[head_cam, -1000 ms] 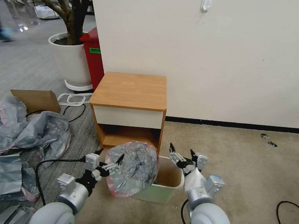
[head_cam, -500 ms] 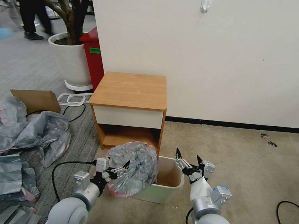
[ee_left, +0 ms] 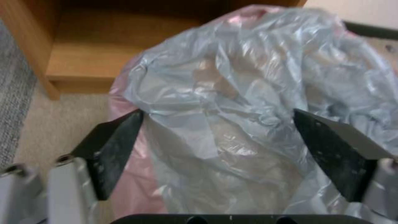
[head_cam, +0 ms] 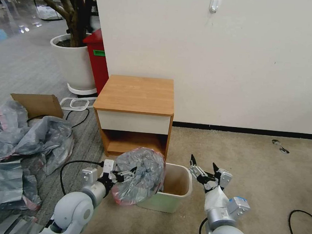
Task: Pick up the garbage bag from the table and place it over the trash can.
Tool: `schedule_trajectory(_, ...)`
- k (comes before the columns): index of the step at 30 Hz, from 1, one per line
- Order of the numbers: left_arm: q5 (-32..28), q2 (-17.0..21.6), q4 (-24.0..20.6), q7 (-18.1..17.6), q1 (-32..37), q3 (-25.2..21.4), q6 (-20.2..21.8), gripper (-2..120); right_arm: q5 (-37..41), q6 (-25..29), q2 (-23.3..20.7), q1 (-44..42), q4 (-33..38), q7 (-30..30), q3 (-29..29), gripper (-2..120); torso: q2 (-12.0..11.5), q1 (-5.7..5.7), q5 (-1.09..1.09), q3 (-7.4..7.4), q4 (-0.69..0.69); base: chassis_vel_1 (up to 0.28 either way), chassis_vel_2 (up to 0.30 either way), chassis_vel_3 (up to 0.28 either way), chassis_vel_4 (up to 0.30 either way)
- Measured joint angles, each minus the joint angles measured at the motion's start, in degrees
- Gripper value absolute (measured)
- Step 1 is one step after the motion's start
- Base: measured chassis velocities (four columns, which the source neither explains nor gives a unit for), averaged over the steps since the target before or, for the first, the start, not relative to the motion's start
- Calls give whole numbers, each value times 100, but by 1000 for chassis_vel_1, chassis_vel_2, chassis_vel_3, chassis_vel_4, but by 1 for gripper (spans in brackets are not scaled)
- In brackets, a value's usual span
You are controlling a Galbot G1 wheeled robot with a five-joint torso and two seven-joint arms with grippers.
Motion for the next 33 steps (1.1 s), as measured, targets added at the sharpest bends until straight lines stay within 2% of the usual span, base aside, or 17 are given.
schedule_trajectory(3, -23, -15, 61, -9, -101, 90, 316, 85, -26, 8, 15, -55, 42, 0, 44, 100, 0, 0, 0, 0, 0, 0, 0, 0, 0)
schedule_trajectory(10, -99, -51, 143, -4, -207, 183, 495, 85, -49, 42, 10, -126, 76, -11, 131, 100, 0, 0, 0, 0, 0, 0, 0, 0, 0)
schedule_trajectory(13, -129, -67, 169, -2, -265, 209, 550, 79, -67, 71, 12, -139, 64, -16, 140, 100, 0, 0, 0, 0, 0, 0, 0, 0, 0)
schedule_trajectory(17, -414, -94, 222, 0, -358, 215, 687, 60, -111, 102, 33, -147, 53, -27, 118, 100, 0, 0, 0, 0, 0, 0, 0, 0, 0)
schedule_trajectory(18, -414, -94, 222, 0, -358, 215, 687, 60, -111, 102, 33, -147, 53, -27, 118, 100, 0, 0, 0, 0, 0, 0, 0, 0, 0)
schedule_trajectory(19, -432, -109, 248, 0, -371, 218, 692, 55, -122, 111, 41, -148, 53, -28, 112, 100, 0, 0, 0, 0, 0, 0, 0, 0, 0)
schedule_trajectory(22, -428, -155, 340, -18, -395, 224, 693, 42, -165, 142, 51, -167, 53, -32, 102, 100, 0, 0, 0, 0, 0, 0, 0, 0, 0)
schedule_trajectory(23, -428, -155, 340, -18, -395, 224, 693, 42, -165, 142, 51, -167, 53, -32, 102, 100, 0, 0, 0, 0, 0, 0, 0, 0, 0)
schedule_trajectory(26, -416, -185, 412, -38, -421, 234, 692, 27, -194, 174, 51, -195, 59, -35, 101, 100, 0, 0, 0, 0, 0, 0, 0, 0, 0)
schedule_trajectory(28, -411, -197, 438, -43, -426, 239, 691, 24, -198, 180, 51, -201, 70, -35, 104, 100, 0, 0, 0, 0, 0, 0, 0, 0, 0)
schedule_trajectory(32, -299, -258, 517, -51, -406, 257, 678, 4, -212, 190, 48, -218, 117, -38, 125, 100, 0, 0, 1, -1, 1, 0, 0, 0, 0)
schedule_trajectory(33, -299, -258, 517, -51, -406, 257, 678, 4, -212, 190, 48, -218, 117, -38, 125, 100, 0, 0, 1, -1, 1, 0, 0, 0, 0)
